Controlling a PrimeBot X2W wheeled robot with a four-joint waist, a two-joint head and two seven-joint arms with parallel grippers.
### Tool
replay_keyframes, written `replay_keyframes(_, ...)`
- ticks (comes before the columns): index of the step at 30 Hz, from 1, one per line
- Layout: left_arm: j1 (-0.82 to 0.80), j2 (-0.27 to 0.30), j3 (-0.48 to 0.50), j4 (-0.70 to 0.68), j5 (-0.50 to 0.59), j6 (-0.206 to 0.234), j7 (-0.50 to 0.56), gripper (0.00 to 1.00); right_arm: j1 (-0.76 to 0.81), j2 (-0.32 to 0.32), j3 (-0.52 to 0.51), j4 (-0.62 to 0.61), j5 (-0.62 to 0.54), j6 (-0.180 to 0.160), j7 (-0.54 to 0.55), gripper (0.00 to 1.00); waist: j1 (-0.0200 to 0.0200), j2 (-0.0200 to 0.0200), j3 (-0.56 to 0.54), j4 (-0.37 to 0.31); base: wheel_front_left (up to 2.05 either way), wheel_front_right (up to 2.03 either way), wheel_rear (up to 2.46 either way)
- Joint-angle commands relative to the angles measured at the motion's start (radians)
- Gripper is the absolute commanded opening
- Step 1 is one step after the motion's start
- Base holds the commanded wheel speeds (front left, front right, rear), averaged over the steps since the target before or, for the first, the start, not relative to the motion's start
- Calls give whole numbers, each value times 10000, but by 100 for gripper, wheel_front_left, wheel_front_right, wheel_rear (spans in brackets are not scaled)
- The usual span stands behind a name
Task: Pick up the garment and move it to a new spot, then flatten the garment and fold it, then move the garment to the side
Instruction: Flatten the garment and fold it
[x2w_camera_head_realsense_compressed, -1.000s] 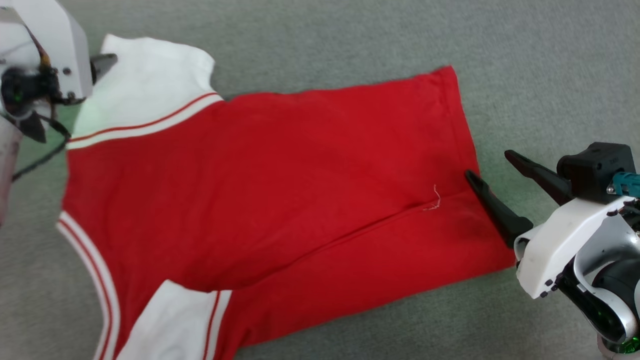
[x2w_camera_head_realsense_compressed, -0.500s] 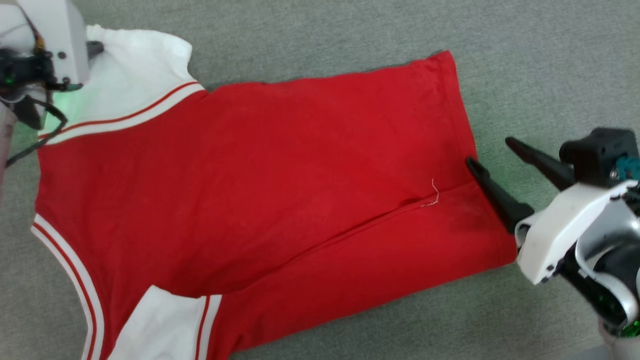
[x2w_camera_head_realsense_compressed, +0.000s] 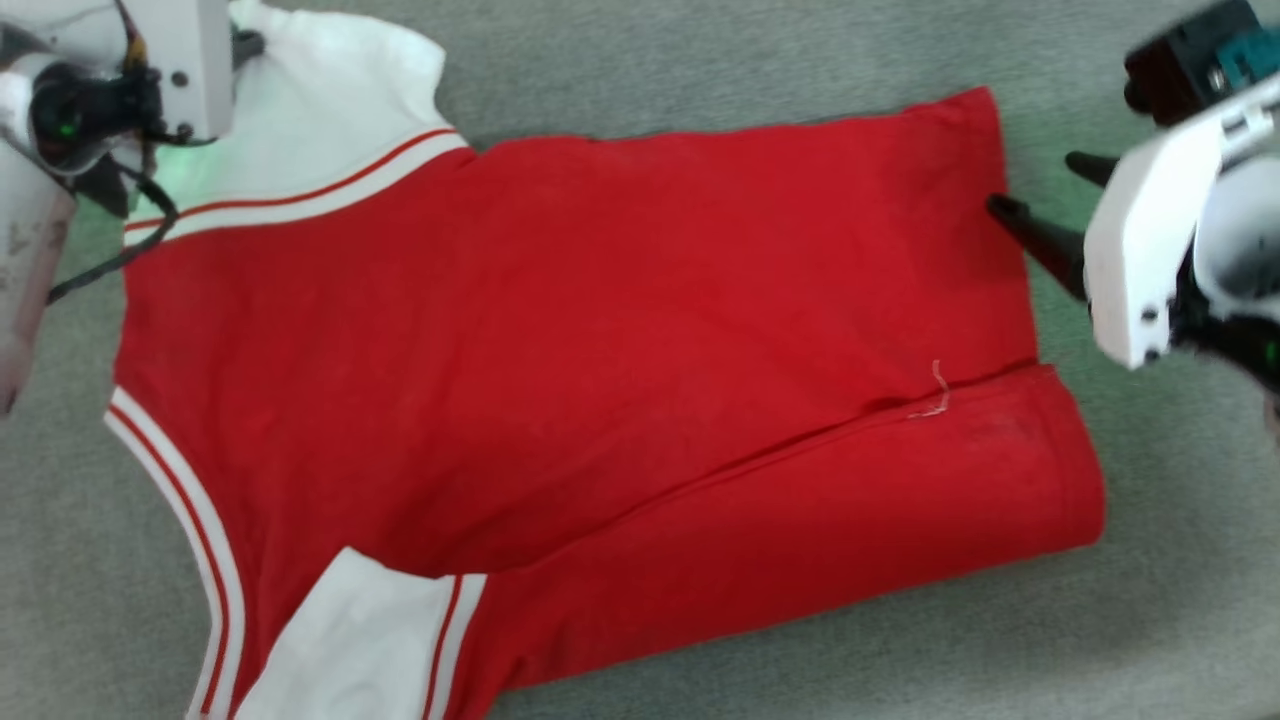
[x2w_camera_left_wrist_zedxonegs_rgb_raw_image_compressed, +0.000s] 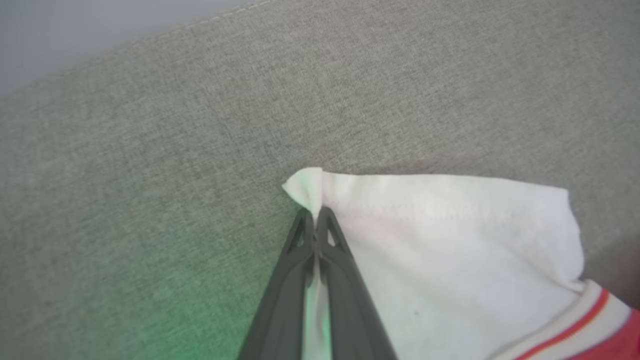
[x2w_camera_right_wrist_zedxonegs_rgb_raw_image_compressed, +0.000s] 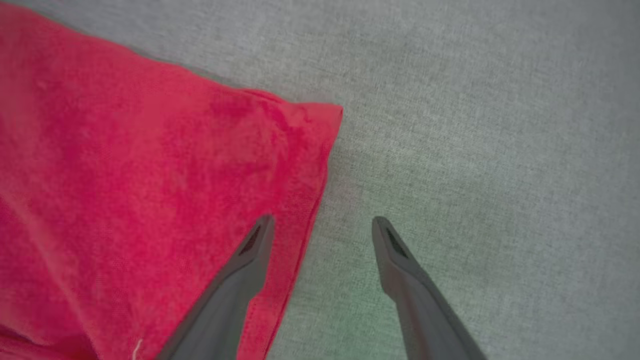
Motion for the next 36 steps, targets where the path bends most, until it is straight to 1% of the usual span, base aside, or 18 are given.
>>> replay_keyframes(1,246,-164,-249,97,-59,17,29,0,-449,47,83,249,80,-13,93,100,0,-1,177,217,0,0,0)
replay_keyframes(5,130,-249,-536,46,-286,23,-126,0,-1349,236,454,1449,-102,-13,252,100,0,-1,284,417,0,0,0)
replay_keyframes(8,74,-352,-723,7,-498,23,-219,0,-1698,359,696,2303,-54,-14,482,100,0,-1,335,563,0,0,0)
replay_keyframes(9,59,-375,-782,-27,-557,23,-260,0,-1726,375,815,2507,-53,-14,531,60,0,-1,348,603,0,0,0)
replay_keyframes(10,41,-386,-833,-55,-638,23,-316,0,-1743,352,987,2632,-25,-14,560,35,0,-1,356,635,0,0,0)
replay_keyframes(11,32,-402,-863,-83,-726,22,-373,0,-1764,334,1062,2744,66,-13,529,0,0,-1,358,666,0,0,0)
replay_keyframes(14,37,-474,-989,-65,-961,22,-555,0,-1826,255,1146,3017,214,-14,310,0,0,-1,298,775,0,0,0)
replay_keyframes(17,150,-604,-1022,-65,-1241,21,-969,0,-1861,153,1145,3230,187,-14,-260,0,0,-1,82,933,0,0,0)
replay_keyframes(21,299,-771,-1026,-222,-1644,18,-1724,0,-1715,4,1189,3577,229,-16,-876,0,0,-1,-533,1242,0,0,0)
replay_keyframes(22,299,-771,-1026,-222,-1644,18,-1724,0,-1715,4,1189,3577,229,-16,-876,0,0,-1,-533,1242,0,0,0)
replay_keyframes(26,720,-709,-1118,-720,-2111,17,-2507,0,-1387,-245,1333,3588,377,-14,-1347,0,0,-1,-1350,1578,0,0,0)
replay_keyframes(29,1247,-541,-1217,-1383,-2510,17,-3121,0,-928,-576,1478,3383,574,-14,-1602,0,0,-1,-1983,1837,0,0,0)
replay_keyframes(32,1872,-198,-1273,-2301,-2904,17,-3774,0,-367,-876,1483,3100,848,-14,-1803,0,0,-1,-2535,2067,0,0,0)
replay_keyframes(36,2898,531,-1402,-3773,-3282,19,-4497,0,433,-1294,1321,2649,1066,-14,-2008,0,0,-1,-3116,2338,0,0,0)
